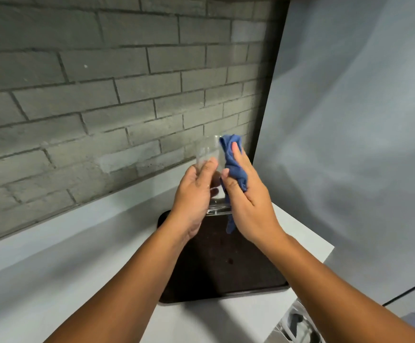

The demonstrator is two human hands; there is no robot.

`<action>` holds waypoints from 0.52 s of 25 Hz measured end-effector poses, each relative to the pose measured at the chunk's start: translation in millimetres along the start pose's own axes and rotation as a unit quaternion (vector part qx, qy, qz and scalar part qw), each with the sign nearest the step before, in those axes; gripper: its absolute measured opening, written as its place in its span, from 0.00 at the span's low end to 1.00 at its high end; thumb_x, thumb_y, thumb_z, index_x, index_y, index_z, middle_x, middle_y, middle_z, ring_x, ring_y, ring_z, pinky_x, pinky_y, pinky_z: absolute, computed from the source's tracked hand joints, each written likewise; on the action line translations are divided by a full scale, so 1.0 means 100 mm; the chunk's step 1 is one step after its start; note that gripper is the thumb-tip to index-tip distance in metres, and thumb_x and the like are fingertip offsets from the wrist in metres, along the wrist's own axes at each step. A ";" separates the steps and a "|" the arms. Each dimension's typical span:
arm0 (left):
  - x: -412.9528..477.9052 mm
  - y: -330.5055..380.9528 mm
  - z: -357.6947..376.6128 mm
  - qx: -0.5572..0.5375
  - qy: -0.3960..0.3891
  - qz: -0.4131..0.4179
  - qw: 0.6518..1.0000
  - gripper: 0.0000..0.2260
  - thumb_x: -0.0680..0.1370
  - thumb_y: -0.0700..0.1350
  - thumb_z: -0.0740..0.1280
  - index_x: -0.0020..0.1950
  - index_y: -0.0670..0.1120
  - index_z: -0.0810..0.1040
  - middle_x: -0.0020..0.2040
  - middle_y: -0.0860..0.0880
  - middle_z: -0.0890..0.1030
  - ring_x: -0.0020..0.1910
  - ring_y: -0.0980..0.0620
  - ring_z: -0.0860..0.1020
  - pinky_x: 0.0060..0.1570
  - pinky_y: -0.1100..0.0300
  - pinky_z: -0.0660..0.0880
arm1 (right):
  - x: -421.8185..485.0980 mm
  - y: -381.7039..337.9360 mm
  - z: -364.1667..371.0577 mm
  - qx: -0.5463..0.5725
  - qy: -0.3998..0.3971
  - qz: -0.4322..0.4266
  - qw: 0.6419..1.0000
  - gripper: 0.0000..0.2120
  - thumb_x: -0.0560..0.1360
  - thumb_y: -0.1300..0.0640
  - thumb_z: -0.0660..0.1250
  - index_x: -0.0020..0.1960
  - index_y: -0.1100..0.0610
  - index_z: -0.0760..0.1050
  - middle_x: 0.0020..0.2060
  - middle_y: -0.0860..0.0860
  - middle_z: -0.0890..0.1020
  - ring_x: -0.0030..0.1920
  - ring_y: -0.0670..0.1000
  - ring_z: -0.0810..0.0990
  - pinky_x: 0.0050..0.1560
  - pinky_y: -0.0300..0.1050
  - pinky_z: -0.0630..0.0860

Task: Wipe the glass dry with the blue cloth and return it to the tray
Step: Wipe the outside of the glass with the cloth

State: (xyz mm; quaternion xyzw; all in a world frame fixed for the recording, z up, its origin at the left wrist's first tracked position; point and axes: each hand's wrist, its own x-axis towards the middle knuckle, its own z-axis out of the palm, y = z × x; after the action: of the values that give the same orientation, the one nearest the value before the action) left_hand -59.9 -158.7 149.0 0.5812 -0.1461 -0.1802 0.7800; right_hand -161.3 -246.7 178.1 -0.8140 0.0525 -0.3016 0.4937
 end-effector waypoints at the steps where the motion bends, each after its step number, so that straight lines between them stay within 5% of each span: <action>1: -0.01 -0.02 -0.01 -0.007 0.002 -0.003 1.000 0.24 0.77 0.63 0.71 0.64 0.48 0.84 0.59 0.45 0.91 0.61 0.45 0.89 0.62 0.45 0.83 | -0.07 0.01 0.04 -0.031 -0.023 -0.037 0.999 0.29 0.88 0.55 0.63 0.87 0.54 0.61 0.89 0.47 0.59 0.89 0.45 0.55 0.88 0.47 0.55; 3: -0.03 -0.03 -0.02 -0.017 0.009 -0.004 1.000 0.28 0.73 0.65 0.72 0.64 0.48 0.83 0.59 0.44 0.92 0.61 0.44 0.89 0.62 0.43 0.83 | -0.07 0.06 0.04 -0.029 -0.031 -0.067 0.997 0.28 0.87 0.56 0.64 0.86 0.55 0.63 0.88 0.48 0.61 0.89 0.46 0.56 0.88 0.47 0.55; 5: -0.04 -0.06 -0.04 -0.032 0.011 -0.010 0.999 0.29 0.74 0.64 0.74 0.68 0.45 0.83 0.60 0.40 0.91 0.61 0.40 0.90 0.62 0.42 0.85 | 0.01 0.02 -0.03 0.035 0.002 0.016 0.999 0.27 0.89 0.56 0.63 0.86 0.53 0.62 0.87 0.46 0.65 0.87 0.44 0.62 0.87 0.49 0.60; 8: -0.03 -0.05 -0.09 -0.037 0.025 -0.029 0.999 0.25 0.77 0.63 0.72 0.64 0.47 0.87 0.55 0.44 0.92 0.51 0.49 0.92 0.50 0.53 0.86 | -0.15 -0.05 0.04 0.026 -0.017 0.006 1.000 0.28 0.88 0.53 0.63 0.87 0.51 0.62 0.87 0.44 0.64 0.87 0.41 0.60 0.87 0.46 0.59; 10: -0.03 -0.03 -0.11 -0.029 0.021 -0.033 0.999 0.23 0.76 0.65 0.71 0.61 0.51 0.89 0.58 0.45 0.93 0.58 0.48 0.91 0.58 0.49 0.85 | -0.23 0.00 0.09 -0.023 -0.045 -0.063 0.997 0.28 0.88 0.55 0.64 0.86 0.53 0.64 0.87 0.46 0.63 0.87 0.43 0.59 0.88 0.46 0.57; 13: -0.06 0.00 -0.09 -0.052 -0.001 -0.050 0.997 0.30 0.73 0.65 0.72 0.67 0.47 0.86 0.63 0.37 0.90 0.62 0.37 0.89 0.64 0.36 0.85 | -0.07 -0.03 -0.02 0.053 -0.019 0.025 0.998 0.26 0.89 0.56 0.62 0.86 0.48 0.62 0.87 0.45 0.65 0.86 0.47 0.64 0.86 0.58 0.64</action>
State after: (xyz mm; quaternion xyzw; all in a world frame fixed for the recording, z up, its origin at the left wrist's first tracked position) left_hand -61.5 -147.8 145.9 0.5460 -0.1083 -0.2272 0.7991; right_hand -168.8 -244.0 178.2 -0.7904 0.0474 -0.2764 0.5447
